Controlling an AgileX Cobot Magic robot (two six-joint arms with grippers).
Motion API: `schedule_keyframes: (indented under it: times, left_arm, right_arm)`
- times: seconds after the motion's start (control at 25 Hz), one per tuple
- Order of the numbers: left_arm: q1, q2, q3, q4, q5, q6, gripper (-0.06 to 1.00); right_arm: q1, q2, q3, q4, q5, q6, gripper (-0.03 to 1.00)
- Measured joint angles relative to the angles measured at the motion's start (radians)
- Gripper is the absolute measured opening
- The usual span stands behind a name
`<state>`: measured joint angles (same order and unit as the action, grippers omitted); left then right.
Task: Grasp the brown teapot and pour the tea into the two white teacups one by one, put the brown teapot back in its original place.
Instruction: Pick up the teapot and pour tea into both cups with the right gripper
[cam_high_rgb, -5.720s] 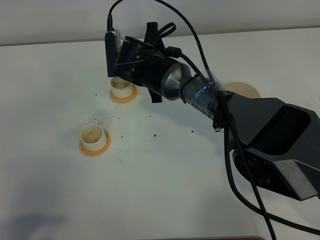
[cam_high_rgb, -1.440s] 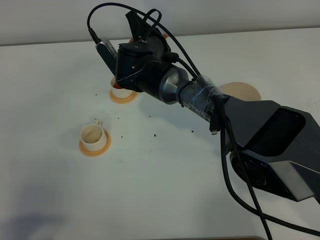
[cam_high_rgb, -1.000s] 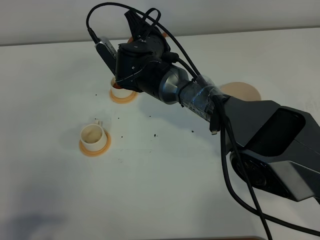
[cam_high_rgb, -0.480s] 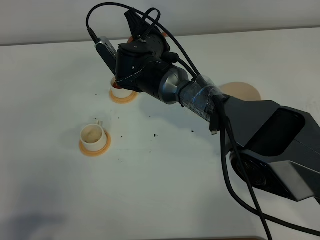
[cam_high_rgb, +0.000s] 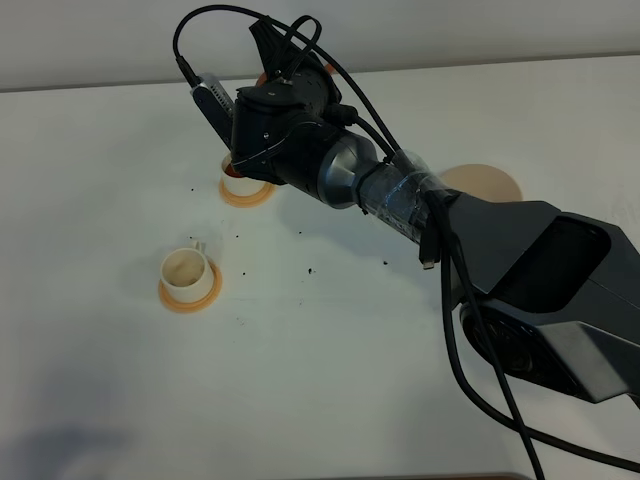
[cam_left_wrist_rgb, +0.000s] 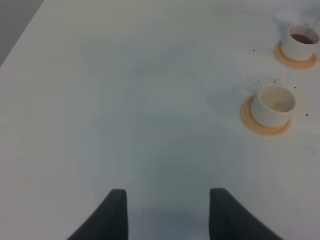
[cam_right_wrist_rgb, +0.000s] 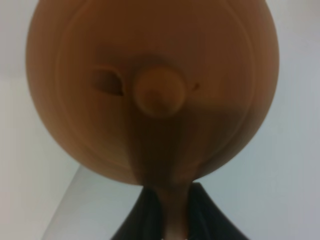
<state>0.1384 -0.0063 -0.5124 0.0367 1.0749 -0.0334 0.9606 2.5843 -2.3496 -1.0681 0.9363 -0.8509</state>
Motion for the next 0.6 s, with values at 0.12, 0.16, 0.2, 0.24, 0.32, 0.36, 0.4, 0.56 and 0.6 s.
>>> schedule_keyframes:
  times: [0.12, 0.16, 0.2, 0.24, 0.32, 0.36, 0.4, 0.56, 0.6]
  left_arm:
    - [0.000, 0.000, 0.000, 0.000, 0.000, 0.000, 0.38]
    - [0.000, 0.000, 0.000, 0.000, 0.000, 0.000, 0.38]
    - [0.000, 0.000, 0.000, 0.000, 0.000, 0.000, 0.38]
    - [0.000, 0.000, 0.000, 0.000, 0.000, 0.000, 0.38]
    - [0.000, 0.000, 0.000, 0.000, 0.000, 0.000, 0.38]
    - [0.000, 0.000, 0.000, 0.000, 0.000, 0.000, 0.38]
    - [0.000, 0.000, 0.000, 0.000, 0.000, 0.000, 0.38]
    - [0.000, 0.000, 0.000, 0.000, 0.000, 0.000, 0.38]
    - [0.000, 0.000, 0.000, 0.000, 0.000, 0.000, 0.38]
  right_arm:
    - [0.000, 0.000, 0.000, 0.000, 0.001, 0.000, 0.09]
    - [0.000, 0.000, 0.000, 0.000, 0.001, 0.000, 0.09]
    - [0.000, 0.000, 0.000, 0.000, 0.003, 0.000, 0.09]
    - [0.000, 0.000, 0.000, 0.004, 0.003, 0.000, 0.09]
    - [0.000, 0.000, 0.000, 0.014, 0.007, 0.000, 0.09]
    - [0.000, 0.000, 0.000, 0.023, 0.010, 0.000, 0.09]
    - [0.000, 0.000, 0.000, 0.036, 0.011, 0.000, 0.09]
    - [0.000, 0.000, 0.000, 0.072, 0.023, 0.011, 0.09]
    - [0.000, 0.000, 0.000, 0.074, 0.026, 0.020, 0.09]
